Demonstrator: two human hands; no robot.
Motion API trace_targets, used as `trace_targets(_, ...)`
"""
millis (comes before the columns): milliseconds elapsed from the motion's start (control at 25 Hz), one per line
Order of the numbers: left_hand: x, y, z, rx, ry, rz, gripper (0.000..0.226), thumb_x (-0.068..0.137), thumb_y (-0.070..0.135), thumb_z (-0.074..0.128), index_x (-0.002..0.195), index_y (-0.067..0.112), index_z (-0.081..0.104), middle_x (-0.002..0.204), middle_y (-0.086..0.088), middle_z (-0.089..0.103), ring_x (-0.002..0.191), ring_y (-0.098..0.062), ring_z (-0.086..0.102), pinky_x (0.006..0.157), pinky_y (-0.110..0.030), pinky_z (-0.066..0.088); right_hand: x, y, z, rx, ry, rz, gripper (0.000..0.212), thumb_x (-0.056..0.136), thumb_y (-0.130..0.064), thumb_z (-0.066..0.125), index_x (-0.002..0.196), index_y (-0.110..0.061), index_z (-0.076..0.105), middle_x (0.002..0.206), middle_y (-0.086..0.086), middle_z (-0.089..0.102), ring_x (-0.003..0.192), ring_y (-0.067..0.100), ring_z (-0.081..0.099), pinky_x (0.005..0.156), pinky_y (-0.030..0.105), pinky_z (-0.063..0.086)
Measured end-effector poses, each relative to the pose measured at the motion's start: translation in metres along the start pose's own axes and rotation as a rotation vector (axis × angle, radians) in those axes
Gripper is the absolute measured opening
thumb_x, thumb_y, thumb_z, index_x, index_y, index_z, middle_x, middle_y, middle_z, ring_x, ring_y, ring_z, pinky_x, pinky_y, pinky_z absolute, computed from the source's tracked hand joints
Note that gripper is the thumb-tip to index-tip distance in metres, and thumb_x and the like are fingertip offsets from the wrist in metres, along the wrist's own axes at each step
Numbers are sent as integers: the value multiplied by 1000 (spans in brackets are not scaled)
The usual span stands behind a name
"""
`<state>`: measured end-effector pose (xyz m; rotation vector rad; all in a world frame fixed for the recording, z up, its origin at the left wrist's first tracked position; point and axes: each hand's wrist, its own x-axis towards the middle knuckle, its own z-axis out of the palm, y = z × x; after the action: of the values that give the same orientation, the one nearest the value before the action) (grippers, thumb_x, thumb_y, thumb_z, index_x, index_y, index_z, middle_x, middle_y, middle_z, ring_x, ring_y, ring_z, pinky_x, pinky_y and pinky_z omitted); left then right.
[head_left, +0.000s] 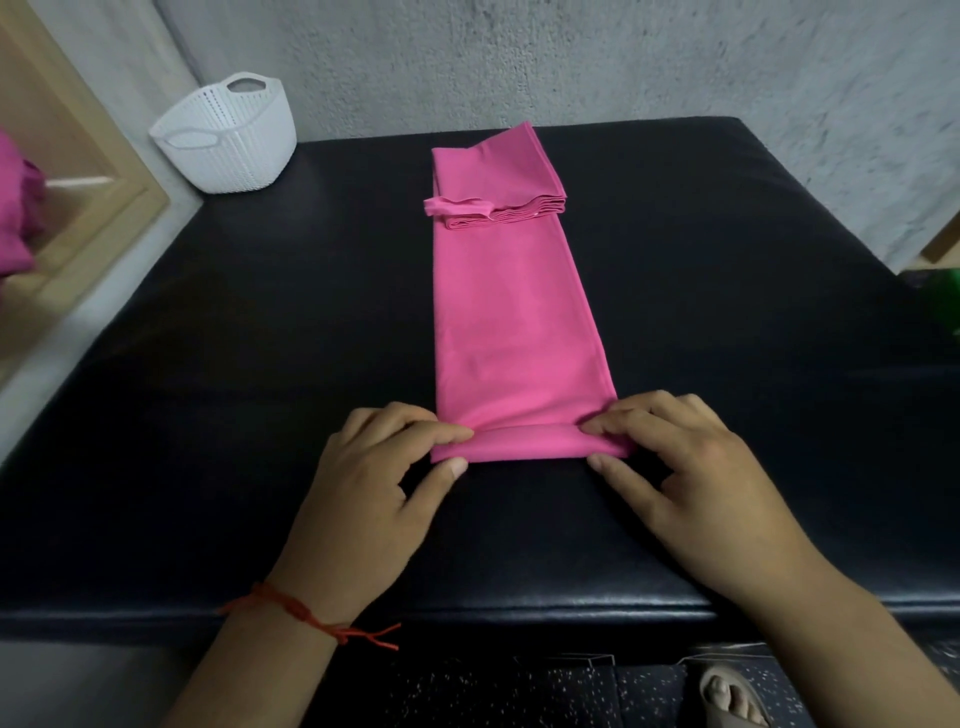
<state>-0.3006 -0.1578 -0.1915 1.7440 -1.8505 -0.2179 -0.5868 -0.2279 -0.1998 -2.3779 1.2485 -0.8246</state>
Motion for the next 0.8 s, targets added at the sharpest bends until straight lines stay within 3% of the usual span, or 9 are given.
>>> trace_targets(200,2,4,-2,-207,68,-149,11,95,42,66,105,39,65,104,24,62,100,-7,59,84,-14,43,0,-6,-3,97,51,55,20,100,-40,67,119,-37,73,105,-22,68,100,12,61,86,27,50)
trace_targets(280,2,6,-2,-199,64,-125,4,96,36,67,99,35,64,98,18,64,94,-11,59,79,-16,43,-1,-11,-4,158,56,100,8,99,-40,68,106,-38,68,99,-16,66,95,13,62,80,25,47)
trace_targets(400,3,7,1,-149,100,-118,2,96,34,68,95,34,66,95,16,61,94,-10,57,83,-23,45,0,-12,-4,153,90,103,6,97,-36,72,97,-34,66,95,-12,62,91,15,62,75,27,47)
trace_targets(520,2,6,3,-120,136,-94,6,97,33,67,101,34,70,103,19,58,103,-8,55,90,-23,45,1,-11,-3,132,137,97,8,97,-27,74,104,-30,74,104,-16,58,96,14,64,78,27,50)
trace_targets(680,0,7,3,-23,118,43,26,99,9,65,109,31,76,109,22,58,108,-10,53,94,-19,43,-1,-10,1,18,158,-18,16,97,-12,72,108,-23,74,110,-14,60,98,16,60,85,28,50)
trace_targets(800,-3,5,0,-25,86,42,31,93,12,71,115,33,76,116,22,59,116,-11,53,102,-24,43,-2,-5,-1,-2,121,-34,30,95,-2,70,112,-25,77,114,-16,62,101,14,56,92,17,43)
